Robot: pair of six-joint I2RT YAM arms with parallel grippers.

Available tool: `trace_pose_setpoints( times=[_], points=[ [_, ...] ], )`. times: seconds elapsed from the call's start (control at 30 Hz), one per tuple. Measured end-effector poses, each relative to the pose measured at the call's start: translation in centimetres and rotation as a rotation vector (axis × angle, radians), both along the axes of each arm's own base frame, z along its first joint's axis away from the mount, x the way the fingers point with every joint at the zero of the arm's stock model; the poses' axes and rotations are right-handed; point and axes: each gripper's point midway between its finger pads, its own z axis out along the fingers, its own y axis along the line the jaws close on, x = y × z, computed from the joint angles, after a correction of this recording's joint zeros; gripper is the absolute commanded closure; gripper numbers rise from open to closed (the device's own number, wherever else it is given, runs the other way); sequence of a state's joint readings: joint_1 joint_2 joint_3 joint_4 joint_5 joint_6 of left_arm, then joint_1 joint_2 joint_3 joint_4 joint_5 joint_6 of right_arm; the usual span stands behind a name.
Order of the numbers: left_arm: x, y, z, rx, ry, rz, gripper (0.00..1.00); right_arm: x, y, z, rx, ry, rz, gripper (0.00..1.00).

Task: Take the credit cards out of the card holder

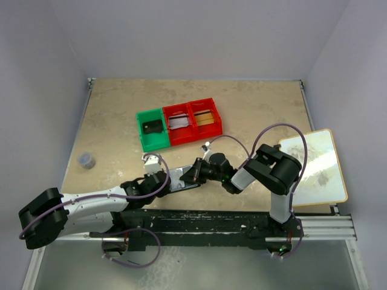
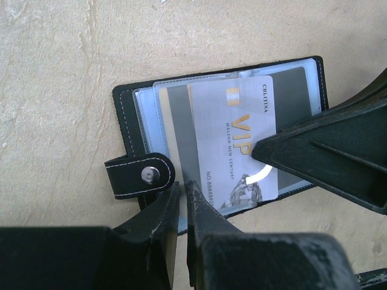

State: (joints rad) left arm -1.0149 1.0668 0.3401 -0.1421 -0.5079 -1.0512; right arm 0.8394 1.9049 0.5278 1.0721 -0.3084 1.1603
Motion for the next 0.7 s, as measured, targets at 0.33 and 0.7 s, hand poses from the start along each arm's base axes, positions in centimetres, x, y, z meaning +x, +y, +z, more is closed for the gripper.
trace_pose_setpoints(
  times=[0.33, 0.7],
  points=[
    [0.0, 0.0, 0.1, -0.001, -0.002, 0.001, 0.77, 0.0, -0.3, 0.4, 0.005, -0.005, -0.006, 0.96],
    [0.7, -1.6, 3.7, -0.08, -0.087, -0.067, 0.76, -0.1, -0.5, 0.1, 0.008, 0.006, -0.012, 0.93]
  ],
)
